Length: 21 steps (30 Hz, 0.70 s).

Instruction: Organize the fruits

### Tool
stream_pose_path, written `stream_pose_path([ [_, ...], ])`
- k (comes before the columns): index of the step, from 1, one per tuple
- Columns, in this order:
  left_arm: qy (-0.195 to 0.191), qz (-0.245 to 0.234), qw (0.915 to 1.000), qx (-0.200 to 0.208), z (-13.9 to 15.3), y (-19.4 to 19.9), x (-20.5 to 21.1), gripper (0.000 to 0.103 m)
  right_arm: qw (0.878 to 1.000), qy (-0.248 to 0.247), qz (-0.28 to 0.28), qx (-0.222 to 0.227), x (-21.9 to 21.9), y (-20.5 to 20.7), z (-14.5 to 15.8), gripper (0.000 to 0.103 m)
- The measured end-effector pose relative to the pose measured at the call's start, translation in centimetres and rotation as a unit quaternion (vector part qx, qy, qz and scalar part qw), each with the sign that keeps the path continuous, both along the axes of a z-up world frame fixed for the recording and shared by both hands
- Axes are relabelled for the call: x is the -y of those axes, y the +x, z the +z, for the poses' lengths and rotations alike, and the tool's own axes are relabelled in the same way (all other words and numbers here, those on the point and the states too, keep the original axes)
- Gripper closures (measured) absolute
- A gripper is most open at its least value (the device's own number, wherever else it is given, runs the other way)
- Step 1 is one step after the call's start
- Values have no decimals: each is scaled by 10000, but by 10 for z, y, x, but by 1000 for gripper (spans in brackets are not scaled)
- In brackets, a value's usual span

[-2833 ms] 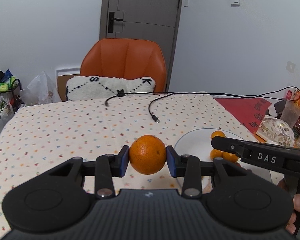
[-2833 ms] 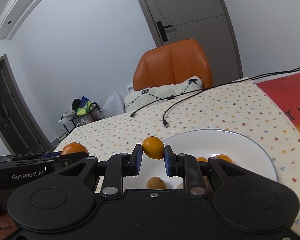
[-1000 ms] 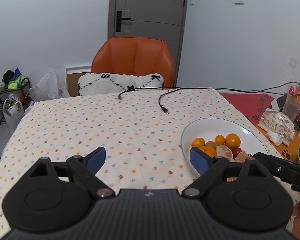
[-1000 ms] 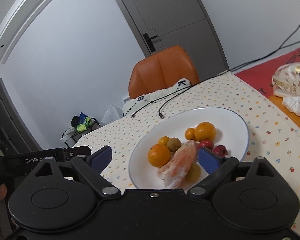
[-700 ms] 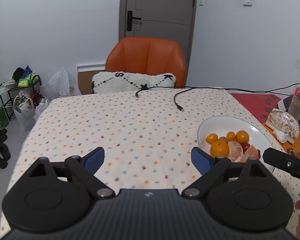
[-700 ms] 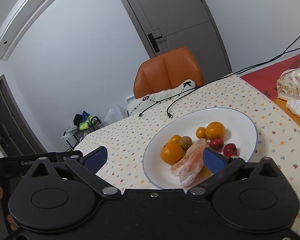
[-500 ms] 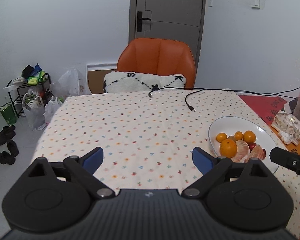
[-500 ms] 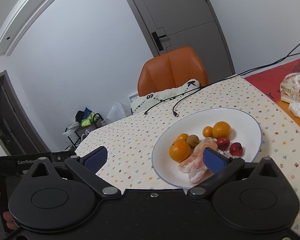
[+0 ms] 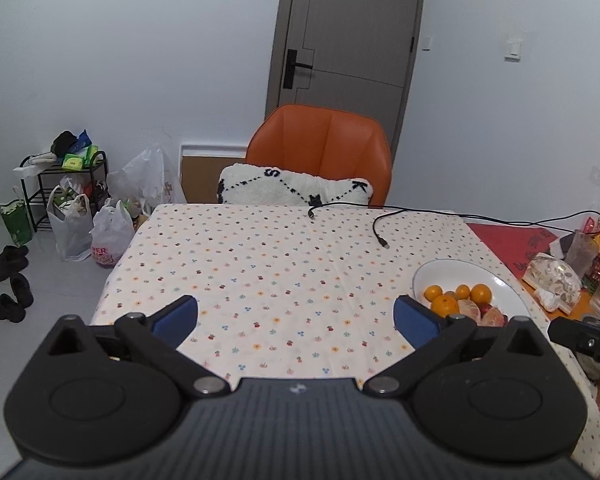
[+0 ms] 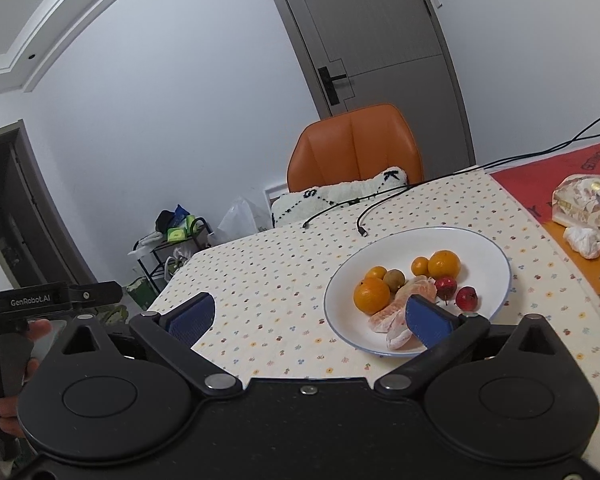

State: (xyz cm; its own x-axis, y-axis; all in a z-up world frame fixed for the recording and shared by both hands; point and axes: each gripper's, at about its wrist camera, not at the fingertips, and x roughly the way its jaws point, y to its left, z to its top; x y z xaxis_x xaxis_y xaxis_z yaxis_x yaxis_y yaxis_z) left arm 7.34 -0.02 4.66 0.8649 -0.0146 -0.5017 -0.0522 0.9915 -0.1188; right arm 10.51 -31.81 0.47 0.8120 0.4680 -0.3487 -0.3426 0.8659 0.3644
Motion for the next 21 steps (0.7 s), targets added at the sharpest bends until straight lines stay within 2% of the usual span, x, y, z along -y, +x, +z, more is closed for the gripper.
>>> stream_pose_path([
  [17, 124, -117, 9997, 189, 15, -51, 0, 0, 9997, -154, 98, 168, 7, -46, 27, 0],
  [21, 210, -54, 9997, 81, 16, -59, -3, 0, 9999, -38, 166, 17, 12, -53, 28, 0],
])
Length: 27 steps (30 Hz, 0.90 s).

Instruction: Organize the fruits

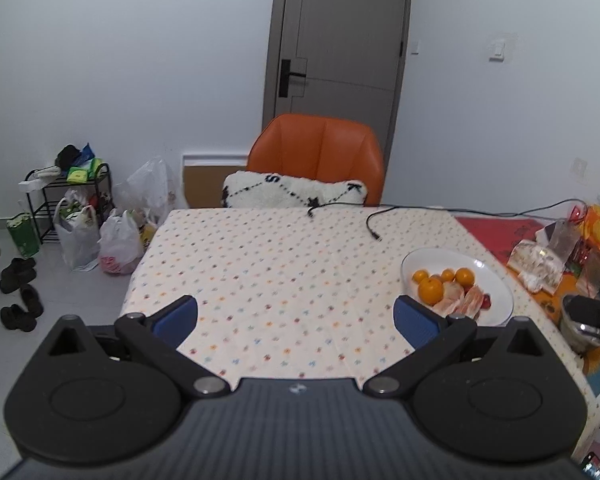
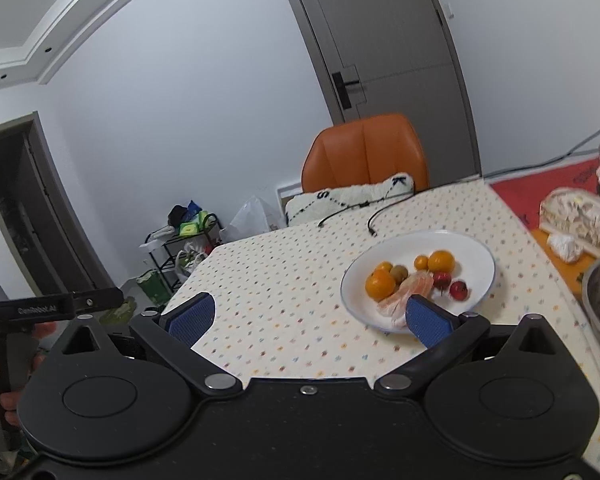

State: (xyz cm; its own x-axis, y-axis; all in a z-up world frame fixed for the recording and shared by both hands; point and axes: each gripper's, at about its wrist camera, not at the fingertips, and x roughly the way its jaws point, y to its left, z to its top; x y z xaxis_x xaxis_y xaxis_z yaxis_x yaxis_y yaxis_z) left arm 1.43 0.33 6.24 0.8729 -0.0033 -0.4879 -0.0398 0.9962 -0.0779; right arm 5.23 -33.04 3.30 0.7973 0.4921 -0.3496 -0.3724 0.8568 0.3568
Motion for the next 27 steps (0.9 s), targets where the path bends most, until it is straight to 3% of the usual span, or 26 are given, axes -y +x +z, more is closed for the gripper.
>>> stream_pose_path([
  [13, 252, 282, 9993, 30, 11, -23, -13, 0, 9995, -228, 195, -112, -3, -13, 6, 0],
  [27, 154, 420, 9990, 42, 11, -38, -33, 0, 9986, -443, 301, 44, -12, -25, 20, 0],
])
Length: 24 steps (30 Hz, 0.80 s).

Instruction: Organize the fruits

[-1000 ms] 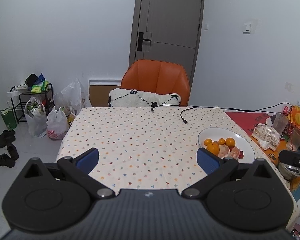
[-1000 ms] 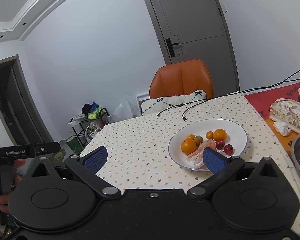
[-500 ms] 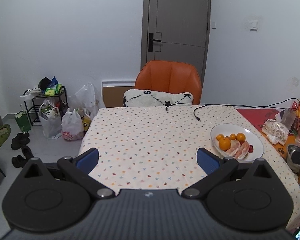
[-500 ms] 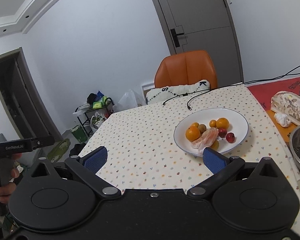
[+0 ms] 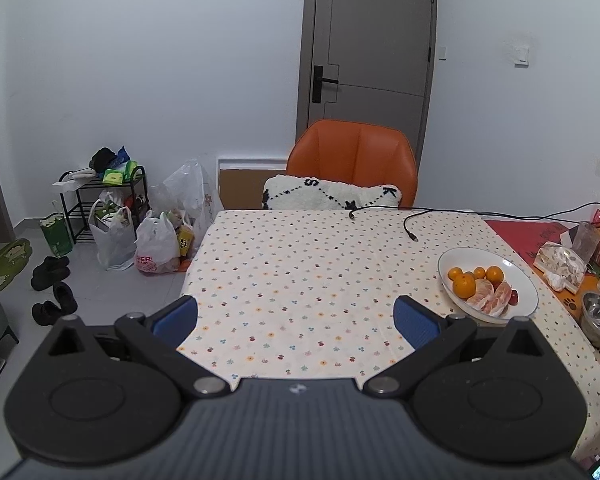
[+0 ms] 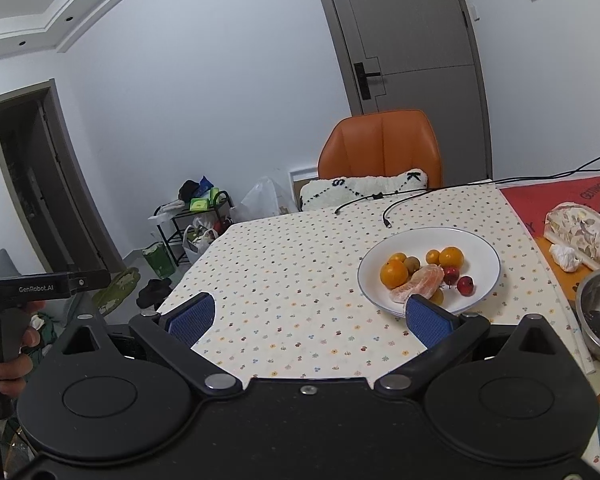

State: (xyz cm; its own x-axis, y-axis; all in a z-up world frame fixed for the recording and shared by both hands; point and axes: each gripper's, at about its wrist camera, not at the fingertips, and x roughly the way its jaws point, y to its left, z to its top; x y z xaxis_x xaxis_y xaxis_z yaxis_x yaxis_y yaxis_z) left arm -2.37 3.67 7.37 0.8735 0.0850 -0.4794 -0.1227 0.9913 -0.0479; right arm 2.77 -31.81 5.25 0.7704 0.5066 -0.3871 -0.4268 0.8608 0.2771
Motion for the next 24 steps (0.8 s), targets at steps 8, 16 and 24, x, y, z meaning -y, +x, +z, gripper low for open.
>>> stream_pose_path([
  [8, -11, 23, 10000, 26, 2, -3, -1, 0, 10000, -10, 48, 23, -2, -2, 1, 0],
  [16, 6, -4, 10000, -39, -1, -1, 0, 0, 10000, -5, 26, 15, 0, 0, -1, 0],
  [24, 5, -6, 10000, -38, -2, -2, -1, 0, 10000, -21, 51, 24, -1, -1, -1, 0],
])
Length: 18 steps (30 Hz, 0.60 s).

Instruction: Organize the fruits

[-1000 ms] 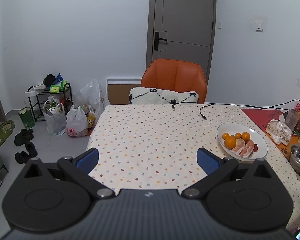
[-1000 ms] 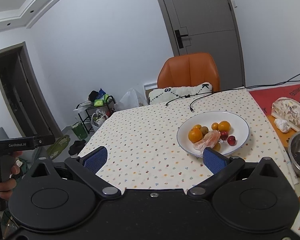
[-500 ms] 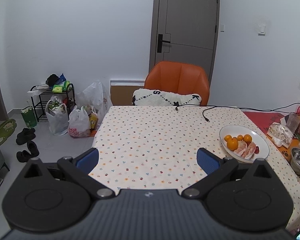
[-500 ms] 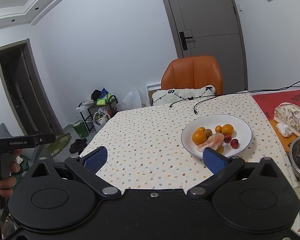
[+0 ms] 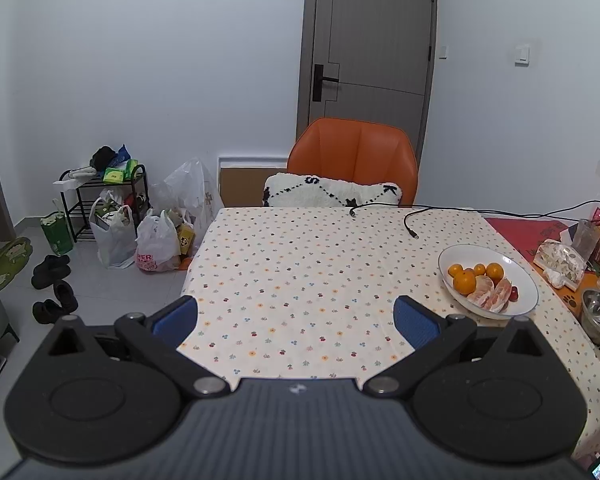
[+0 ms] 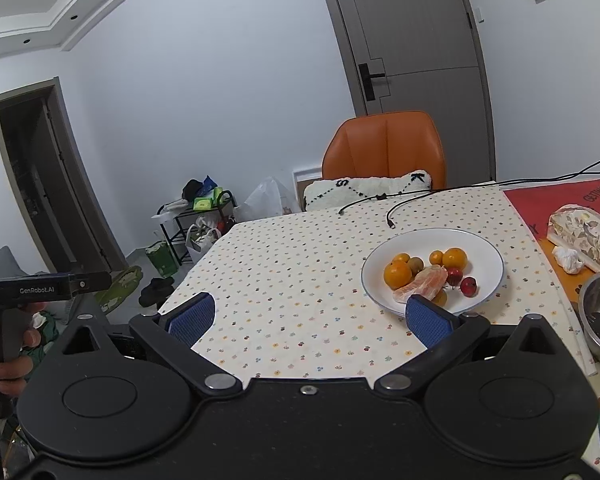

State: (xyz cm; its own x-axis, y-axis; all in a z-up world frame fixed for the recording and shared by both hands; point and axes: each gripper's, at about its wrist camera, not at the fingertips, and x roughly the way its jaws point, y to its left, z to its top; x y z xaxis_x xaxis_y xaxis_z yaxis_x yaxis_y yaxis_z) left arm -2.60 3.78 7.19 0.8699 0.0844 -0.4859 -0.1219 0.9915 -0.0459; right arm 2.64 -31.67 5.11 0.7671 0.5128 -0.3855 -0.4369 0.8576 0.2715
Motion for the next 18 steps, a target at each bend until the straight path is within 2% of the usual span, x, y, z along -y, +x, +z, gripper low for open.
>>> stream_pose_path([
  [18, -93, 7, 9998, -151, -7, 3, -2, 0, 10000, -25, 0, -31, -1, -1, 0, 0],
])
